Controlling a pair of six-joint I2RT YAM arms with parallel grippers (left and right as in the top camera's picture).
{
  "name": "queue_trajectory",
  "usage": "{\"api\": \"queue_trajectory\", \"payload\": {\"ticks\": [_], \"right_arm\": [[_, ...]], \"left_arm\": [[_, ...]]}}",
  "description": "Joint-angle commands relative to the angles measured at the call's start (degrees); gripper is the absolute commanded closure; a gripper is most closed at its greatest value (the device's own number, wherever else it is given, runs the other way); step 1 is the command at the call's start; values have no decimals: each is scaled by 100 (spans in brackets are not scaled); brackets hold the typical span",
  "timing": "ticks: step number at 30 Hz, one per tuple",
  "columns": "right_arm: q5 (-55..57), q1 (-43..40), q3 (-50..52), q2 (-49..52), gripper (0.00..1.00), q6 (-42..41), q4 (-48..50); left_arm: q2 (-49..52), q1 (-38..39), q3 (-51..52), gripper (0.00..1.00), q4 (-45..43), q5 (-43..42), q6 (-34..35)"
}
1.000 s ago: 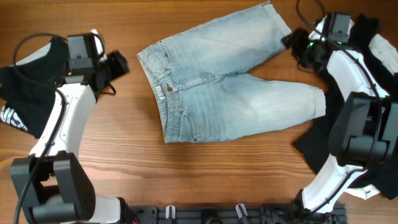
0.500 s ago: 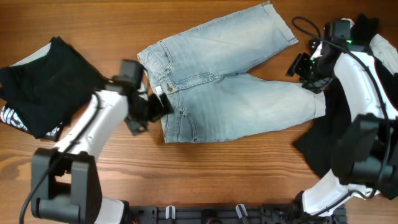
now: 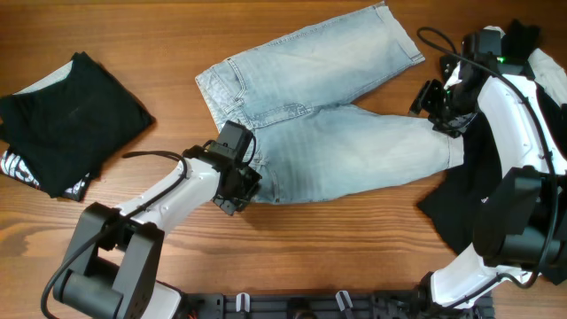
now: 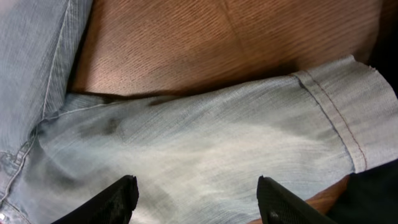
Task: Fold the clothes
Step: 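Grasp the waistband with the left gripper and leg hem with the right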
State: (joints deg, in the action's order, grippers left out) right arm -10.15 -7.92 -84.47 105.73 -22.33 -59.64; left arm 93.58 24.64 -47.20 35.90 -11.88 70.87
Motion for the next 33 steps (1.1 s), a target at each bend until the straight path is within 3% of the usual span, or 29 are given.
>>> {"api": "queue_trajectory", "payload": {"ticks": [1,8,13,17,25,33], "right_arm": [[120,2,0,-76,34,87,-216],[-9,2,229,-74,33,-184,-914],[-1029,31,1019,-94,33,-120,-643],[-1263,247,1996,-426,37,-195,-507],[-1300,514,3541,-2074,36,-994,-179],[-1134,525,3960,-3088,36,-1427,-166]], "left_arm": [[-4,-225,44,96,79,953,-111],[-168,-1912,-2,96,136,1106,-1322],[-402,-2968,-7,96,50,796,-1805],[-400,-3086,-4,96,79,612,-1875],[-400,-2994,-4,96,107,590,-1952],[-400,-2994,-4,96,116,590,-1974]]}}
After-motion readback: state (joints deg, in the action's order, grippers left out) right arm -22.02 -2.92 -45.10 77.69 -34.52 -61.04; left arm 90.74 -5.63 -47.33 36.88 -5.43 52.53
